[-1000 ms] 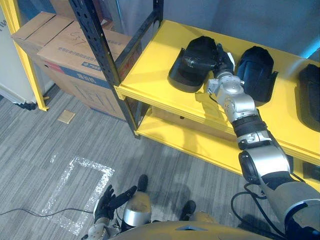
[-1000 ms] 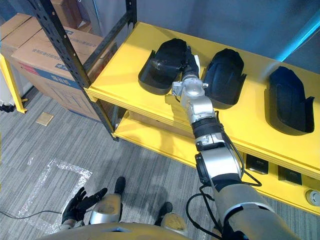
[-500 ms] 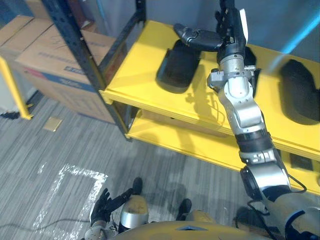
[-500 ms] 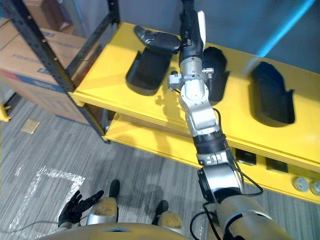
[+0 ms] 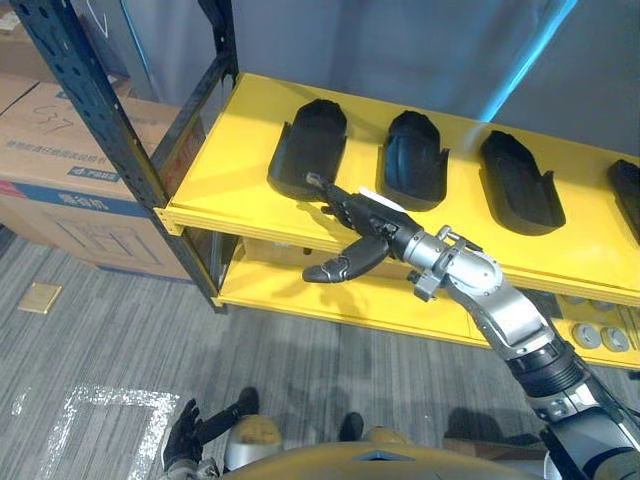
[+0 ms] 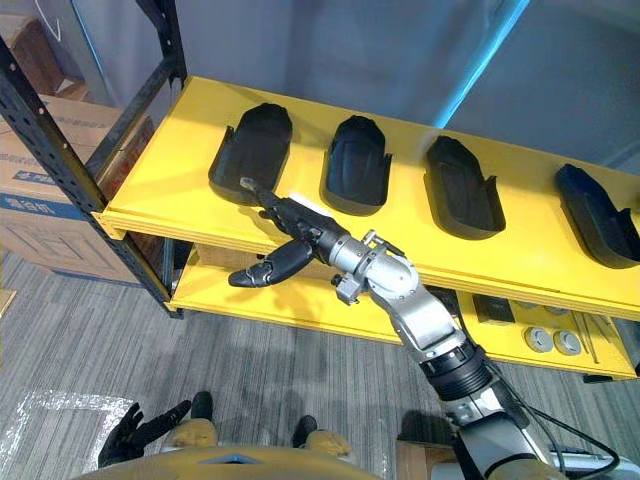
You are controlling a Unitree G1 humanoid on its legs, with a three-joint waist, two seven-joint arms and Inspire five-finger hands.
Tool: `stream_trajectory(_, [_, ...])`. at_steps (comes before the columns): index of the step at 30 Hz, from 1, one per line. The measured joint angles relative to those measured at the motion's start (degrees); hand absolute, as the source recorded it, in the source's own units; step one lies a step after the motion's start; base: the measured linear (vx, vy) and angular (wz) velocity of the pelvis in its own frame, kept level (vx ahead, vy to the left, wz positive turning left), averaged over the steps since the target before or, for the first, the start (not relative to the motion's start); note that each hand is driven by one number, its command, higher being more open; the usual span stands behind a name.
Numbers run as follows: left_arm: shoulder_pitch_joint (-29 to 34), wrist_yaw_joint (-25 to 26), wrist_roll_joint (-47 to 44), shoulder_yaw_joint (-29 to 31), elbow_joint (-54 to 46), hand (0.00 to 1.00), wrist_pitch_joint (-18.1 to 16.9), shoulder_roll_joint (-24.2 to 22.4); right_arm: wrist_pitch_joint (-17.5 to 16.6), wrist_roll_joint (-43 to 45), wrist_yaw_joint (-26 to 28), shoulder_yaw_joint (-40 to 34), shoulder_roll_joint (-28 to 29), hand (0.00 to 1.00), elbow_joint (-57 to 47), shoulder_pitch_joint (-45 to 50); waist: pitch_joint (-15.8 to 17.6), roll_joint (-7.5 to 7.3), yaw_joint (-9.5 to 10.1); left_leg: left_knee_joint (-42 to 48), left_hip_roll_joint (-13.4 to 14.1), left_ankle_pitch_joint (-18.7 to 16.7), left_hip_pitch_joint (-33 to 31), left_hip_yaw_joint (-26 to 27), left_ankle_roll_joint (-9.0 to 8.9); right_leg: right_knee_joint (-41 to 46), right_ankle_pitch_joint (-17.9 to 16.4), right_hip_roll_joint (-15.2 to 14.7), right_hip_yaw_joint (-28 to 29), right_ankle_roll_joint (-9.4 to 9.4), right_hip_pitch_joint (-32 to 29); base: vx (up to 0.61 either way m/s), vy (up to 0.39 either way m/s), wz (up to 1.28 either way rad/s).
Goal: Walk over and take three plastic housings, then place them on the shelf
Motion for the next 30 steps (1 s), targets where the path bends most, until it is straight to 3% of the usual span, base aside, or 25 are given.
stream_trajectory(4, [0.01,0.26,0.53,-0.91,0.14,1.00,0.02,0.09,-4.34,-0.03,-0.51,-0.23,0.55,1.00,0.04,1.34,-0.71,0.59,-0.14,0.02,-0.03,0.00,-0.01,0.00,0.00,-0.01,0.00,0.03,0.01,0.00,-0.02,0.00,0.000,0.00])
stream_trajectory(8, [-0.09,0.54,0.51,-1.37,0.66,1.00,0.03,0.08,-8.63,-0.62,-1.18,0.18,4.91,1.00,4.10,2.18,-0.97,1.00,-0.03,0.17,-0.20,0.12,0.07,-0.15,0.06,-0.02,0.00,-0.07,-0.18,0.00,0.11,0.00,0.000,0.01])
stream_trajectory(14, [-0.11,0.60,0.26,-1.43,1.31,1.00,-0.70,-0.16,-9.29,-0.89,-2.78,2.41,8.22,1.00,12.76,2.14,-1.11,1.54,0.61,0.15,-0.85,0.28,-0.03,-1.83,0.27,-0.17,-0.08,-0.61,-1.97,0.12,0.99,-0.02,0.002,0.14])
stream_trajectory(21, [0.13,0.62,0.26,-1.10,2.40,1.00,-0.77,-0.62,-9.29,-3.00,-3.40,4.47,11.84,1.00,17.78,1.19,-1.83,3.22,0.86,0.13,-1.22,0.48,-0.76,-3.23,0.41,-0.19,-0.06,-0.89,-3.34,0.26,1.02,-0.03,-0.001,0.10])
stream_trajectory(30, [0.19,1.98,-0.70,0.86,3.30,1.00,-0.85,-1.78,-9.42,-4.27,-10.79,4.60,15.52,1.00,21.61,-0.75,-1.73,3.62,0.89,0.00,-1.32,0.73,-0.88,-3.90,0.37,-0.21,-0.07,-0.97,-4.22,0.30,1.24,-0.02,-0.006,0.03])
